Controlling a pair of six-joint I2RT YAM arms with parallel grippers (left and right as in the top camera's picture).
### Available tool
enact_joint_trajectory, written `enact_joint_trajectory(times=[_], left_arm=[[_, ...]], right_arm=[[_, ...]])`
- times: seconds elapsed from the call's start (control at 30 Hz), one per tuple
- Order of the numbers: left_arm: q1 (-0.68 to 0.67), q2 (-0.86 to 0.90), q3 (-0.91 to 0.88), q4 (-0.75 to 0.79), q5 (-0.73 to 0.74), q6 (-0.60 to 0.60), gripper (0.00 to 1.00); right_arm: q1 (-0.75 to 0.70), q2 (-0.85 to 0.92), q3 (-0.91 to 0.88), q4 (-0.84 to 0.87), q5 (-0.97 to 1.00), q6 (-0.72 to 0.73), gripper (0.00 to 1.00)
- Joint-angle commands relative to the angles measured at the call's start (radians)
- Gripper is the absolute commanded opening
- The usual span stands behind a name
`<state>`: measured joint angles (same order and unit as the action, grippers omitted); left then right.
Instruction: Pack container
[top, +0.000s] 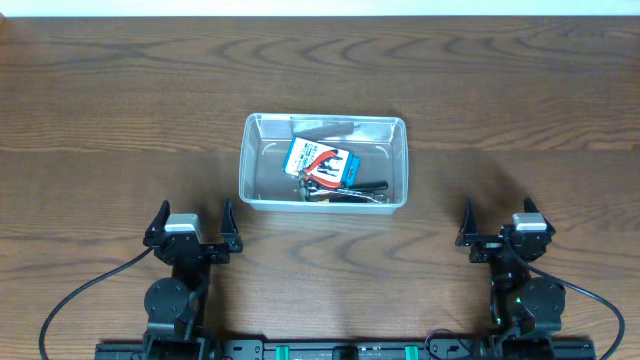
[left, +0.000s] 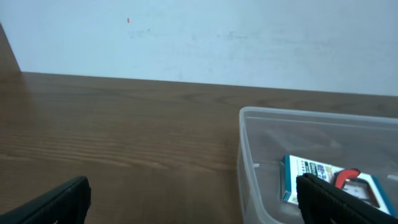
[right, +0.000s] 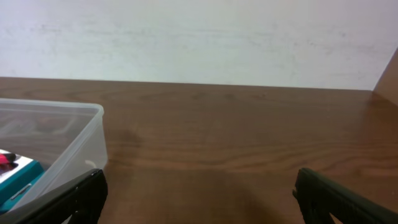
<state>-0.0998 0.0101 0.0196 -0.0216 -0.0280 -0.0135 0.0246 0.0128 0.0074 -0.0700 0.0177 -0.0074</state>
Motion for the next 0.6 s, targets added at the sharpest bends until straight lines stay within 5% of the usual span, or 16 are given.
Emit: enact_joint_trajectory(times=[0.0,0.57], left_arm=[[0.005,-0.008,-0.016,-0.051,-0.009,0.039,0.98],[0.005,-0.005,-0.016,-0.049,-0.001,0.039,0.98]], right_arm=[[0.009,-0.006,-0.002,-0.005,-0.007,0.014,0.99],[0.009,-0.006,-0.002,-0.005,-0.007,0.014,0.99]])
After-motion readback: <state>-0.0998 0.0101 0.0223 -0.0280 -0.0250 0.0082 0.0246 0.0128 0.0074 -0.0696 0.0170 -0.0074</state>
